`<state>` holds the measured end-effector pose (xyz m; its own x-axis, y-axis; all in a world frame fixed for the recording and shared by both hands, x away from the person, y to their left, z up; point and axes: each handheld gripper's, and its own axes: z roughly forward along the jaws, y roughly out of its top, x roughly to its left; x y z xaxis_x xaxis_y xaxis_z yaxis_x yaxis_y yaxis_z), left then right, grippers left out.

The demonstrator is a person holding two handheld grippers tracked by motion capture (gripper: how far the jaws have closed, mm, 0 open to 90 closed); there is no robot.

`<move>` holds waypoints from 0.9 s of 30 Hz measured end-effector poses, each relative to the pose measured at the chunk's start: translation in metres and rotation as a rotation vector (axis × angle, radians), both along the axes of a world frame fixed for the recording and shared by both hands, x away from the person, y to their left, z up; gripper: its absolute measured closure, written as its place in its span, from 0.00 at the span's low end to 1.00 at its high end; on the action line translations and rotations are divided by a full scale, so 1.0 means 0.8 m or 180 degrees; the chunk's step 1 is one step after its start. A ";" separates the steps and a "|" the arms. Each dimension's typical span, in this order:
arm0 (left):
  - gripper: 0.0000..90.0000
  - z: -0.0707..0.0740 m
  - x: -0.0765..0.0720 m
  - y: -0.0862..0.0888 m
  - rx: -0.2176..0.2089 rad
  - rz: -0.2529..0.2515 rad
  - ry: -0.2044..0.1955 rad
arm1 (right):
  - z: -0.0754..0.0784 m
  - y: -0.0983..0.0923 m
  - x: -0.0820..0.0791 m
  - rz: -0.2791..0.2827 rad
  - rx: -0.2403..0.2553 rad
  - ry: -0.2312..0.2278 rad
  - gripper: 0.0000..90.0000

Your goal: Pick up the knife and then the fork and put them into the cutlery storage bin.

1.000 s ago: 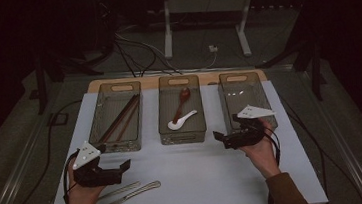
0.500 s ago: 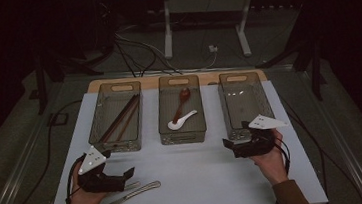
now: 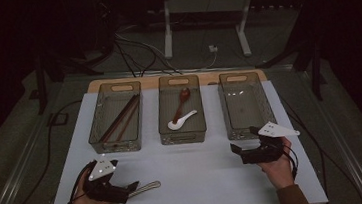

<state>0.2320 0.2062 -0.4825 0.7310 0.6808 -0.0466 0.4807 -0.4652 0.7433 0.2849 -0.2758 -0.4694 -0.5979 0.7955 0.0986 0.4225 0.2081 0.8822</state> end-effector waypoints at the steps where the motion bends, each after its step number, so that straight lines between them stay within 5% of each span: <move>1: 0.01 -0.002 -0.001 -0.001 0.0033 -0.0020 0.0021 | 0.000 -0.001 0.000 -0.0008 0.0002 -0.0003 0.00; 16: 0.20 -0.018 -0.016 -0.005 0.0242 -0.0393 0.0286 | -0.001 -0.007 -0.001 -0.0032 0.0077 -0.0019 0.00; 27: 0.69 -0.029 -0.019 -0.002 0.0424 -0.0672 0.0444 | -0.001 -0.009 0.000 -0.0024 0.0116 -0.0018 0.00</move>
<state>0.2170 0.2043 -0.5057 0.8501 0.5209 -0.0770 0.4560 -0.6551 0.6024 0.2848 -0.2827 -0.4706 -0.5925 0.7959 0.1243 0.4189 0.1727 0.8915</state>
